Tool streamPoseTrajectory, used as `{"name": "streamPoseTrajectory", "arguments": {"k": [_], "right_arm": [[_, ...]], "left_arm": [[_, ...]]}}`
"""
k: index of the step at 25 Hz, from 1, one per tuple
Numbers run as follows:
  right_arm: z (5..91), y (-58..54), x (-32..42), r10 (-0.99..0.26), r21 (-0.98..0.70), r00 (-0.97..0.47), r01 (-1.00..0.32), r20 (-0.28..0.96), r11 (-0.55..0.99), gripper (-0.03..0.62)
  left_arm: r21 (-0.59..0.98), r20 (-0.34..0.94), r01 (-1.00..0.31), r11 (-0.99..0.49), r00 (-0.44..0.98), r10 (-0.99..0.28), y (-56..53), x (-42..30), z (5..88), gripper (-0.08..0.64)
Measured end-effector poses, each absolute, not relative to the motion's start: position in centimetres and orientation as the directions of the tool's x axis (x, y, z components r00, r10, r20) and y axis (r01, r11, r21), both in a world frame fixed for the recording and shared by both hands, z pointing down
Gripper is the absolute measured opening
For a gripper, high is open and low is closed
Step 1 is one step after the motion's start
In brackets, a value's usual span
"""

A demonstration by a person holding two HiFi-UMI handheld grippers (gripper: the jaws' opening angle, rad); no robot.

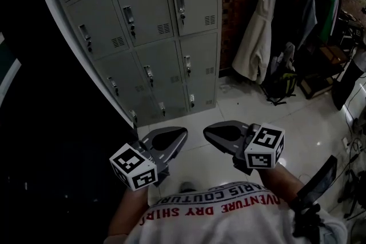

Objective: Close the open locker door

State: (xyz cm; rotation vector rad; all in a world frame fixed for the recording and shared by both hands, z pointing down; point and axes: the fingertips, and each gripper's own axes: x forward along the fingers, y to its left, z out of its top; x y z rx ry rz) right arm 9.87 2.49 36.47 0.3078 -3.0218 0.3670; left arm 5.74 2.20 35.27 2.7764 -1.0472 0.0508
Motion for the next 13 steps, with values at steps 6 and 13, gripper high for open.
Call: {"name": "streamPoseTrajectory", "arguments": {"k": [6,13], "right_arm": [[36.68,2.74,10.11,-0.19,-0.231,-0.976,-0.209,0.102,0.95,-0.005],[36.69,3.36,9.97,-0.188,-0.232,-0.977,-0.207,0.102,0.95,-0.005]], "left_arm": [[0.159,0.1,-0.652,-0.742,0.758,-0.645,2.54,6.23,35.63,0.003],[0.151,0.106,-0.651,-0.744,0.759,-0.642,3.03,6.29,35.35,0.003]]}}
